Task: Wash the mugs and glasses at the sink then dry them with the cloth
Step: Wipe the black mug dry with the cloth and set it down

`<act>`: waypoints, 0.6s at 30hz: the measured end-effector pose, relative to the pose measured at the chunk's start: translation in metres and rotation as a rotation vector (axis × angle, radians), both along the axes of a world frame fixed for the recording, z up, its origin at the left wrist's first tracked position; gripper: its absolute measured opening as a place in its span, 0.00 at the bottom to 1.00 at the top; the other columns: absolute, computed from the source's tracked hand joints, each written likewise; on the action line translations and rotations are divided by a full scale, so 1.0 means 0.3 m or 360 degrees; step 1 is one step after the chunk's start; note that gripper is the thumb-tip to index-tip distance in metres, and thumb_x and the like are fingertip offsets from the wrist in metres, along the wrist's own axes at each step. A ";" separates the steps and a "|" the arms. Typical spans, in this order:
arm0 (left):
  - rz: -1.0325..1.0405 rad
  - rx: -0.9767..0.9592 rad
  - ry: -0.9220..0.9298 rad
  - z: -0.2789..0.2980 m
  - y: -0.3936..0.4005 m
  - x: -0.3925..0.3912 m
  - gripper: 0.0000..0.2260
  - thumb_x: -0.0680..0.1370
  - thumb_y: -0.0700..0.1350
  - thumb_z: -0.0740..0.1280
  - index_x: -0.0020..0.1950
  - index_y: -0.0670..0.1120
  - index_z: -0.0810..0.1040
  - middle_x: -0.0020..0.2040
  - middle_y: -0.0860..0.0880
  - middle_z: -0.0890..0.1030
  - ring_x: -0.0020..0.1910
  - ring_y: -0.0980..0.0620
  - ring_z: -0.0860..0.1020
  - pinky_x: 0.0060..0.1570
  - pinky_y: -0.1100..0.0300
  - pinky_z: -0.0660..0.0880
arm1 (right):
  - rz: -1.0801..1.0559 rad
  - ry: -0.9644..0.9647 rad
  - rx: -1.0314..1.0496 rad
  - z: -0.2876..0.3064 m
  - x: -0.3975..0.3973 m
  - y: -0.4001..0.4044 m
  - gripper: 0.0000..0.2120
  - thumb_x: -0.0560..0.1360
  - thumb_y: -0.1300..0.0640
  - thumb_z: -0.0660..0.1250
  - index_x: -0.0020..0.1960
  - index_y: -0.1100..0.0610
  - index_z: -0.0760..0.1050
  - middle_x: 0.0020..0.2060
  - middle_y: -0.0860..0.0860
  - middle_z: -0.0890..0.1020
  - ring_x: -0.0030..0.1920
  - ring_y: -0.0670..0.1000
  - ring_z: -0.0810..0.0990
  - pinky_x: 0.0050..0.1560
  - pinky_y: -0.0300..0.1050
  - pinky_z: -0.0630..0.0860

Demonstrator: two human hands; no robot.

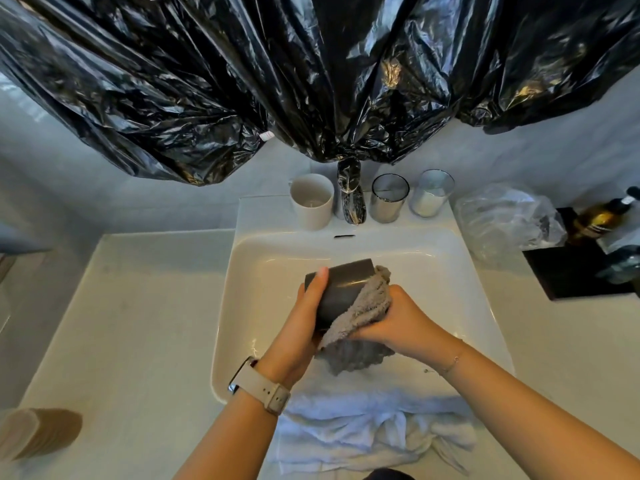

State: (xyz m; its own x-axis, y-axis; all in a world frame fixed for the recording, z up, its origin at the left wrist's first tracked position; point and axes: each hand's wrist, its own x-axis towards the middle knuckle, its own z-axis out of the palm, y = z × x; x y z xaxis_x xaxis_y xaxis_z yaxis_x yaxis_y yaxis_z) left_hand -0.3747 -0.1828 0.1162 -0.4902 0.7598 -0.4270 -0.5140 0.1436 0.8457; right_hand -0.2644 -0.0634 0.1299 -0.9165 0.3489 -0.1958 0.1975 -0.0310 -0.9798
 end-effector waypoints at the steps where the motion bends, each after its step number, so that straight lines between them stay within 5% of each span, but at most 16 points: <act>1: 0.0103 0.0024 0.0000 0.002 0.002 0.010 0.21 0.75 0.65 0.62 0.56 0.55 0.84 0.54 0.50 0.86 0.55 0.52 0.83 0.50 0.62 0.80 | 0.0044 -0.0003 -0.0026 0.009 -0.006 -0.008 0.20 0.69 0.65 0.76 0.58 0.54 0.79 0.52 0.45 0.85 0.56 0.45 0.82 0.55 0.38 0.78; 5: 0.0594 -0.0094 0.0026 0.002 0.021 0.013 0.32 0.65 0.71 0.65 0.64 0.55 0.77 0.58 0.51 0.83 0.57 0.52 0.82 0.63 0.50 0.76 | 0.0016 -0.0059 -0.0117 0.014 -0.013 -0.035 0.21 0.69 0.69 0.75 0.58 0.53 0.76 0.50 0.44 0.84 0.55 0.46 0.81 0.50 0.31 0.77; 8: 0.0533 -0.0061 0.0094 -0.015 0.030 0.022 0.15 0.73 0.65 0.65 0.50 0.60 0.83 0.44 0.58 0.86 0.44 0.61 0.84 0.43 0.66 0.79 | -0.0149 -0.0006 -0.0140 0.019 -0.018 -0.062 0.22 0.66 0.66 0.78 0.58 0.55 0.78 0.50 0.49 0.85 0.54 0.49 0.83 0.50 0.35 0.79; 11: 0.0403 -0.0070 0.0331 -0.017 0.027 0.025 0.12 0.77 0.63 0.63 0.46 0.58 0.81 0.35 0.65 0.83 0.36 0.68 0.81 0.32 0.74 0.74 | -0.0364 0.0042 -0.0336 0.041 -0.012 -0.091 0.20 0.59 0.54 0.81 0.50 0.54 0.83 0.43 0.51 0.87 0.47 0.53 0.86 0.42 0.39 0.80; 15: 0.0116 -0.0060 0.0925 -0.033 0.010 0.029 0.25 0.72 0.75 0.57 0.57 0.57 0.71 0.48 0.56 0.82 0.48 0.59 0.82 0.50 0.54 0.80 | -0.0437 0.0012 -0.0886 0.052 -0.018 -0.052 0.12 0.61 0.58 0.75 0.44 0.59 0.85 0.43 0.60 0.86 0.44 0.57 0.86 0.39 0.44 0.81; 18: 0.0084 0.0082 0.0975 -0.042 -0.019 0.044 0.25 0.77 0.68 0.57 0.63 0.51 0.69 0.52 0.51 0.82 0.54 0.53 0.82 0.55 0.48 0.79 | -0.0414 -0.0034 -0.0915 0.060 -0.014 -0.048 0.12 0.61 0.59 0.74 0.44 0.59 0.85 0.43 0.61 0.86 0.44 0.58 0.86 0.40 0.45 0.81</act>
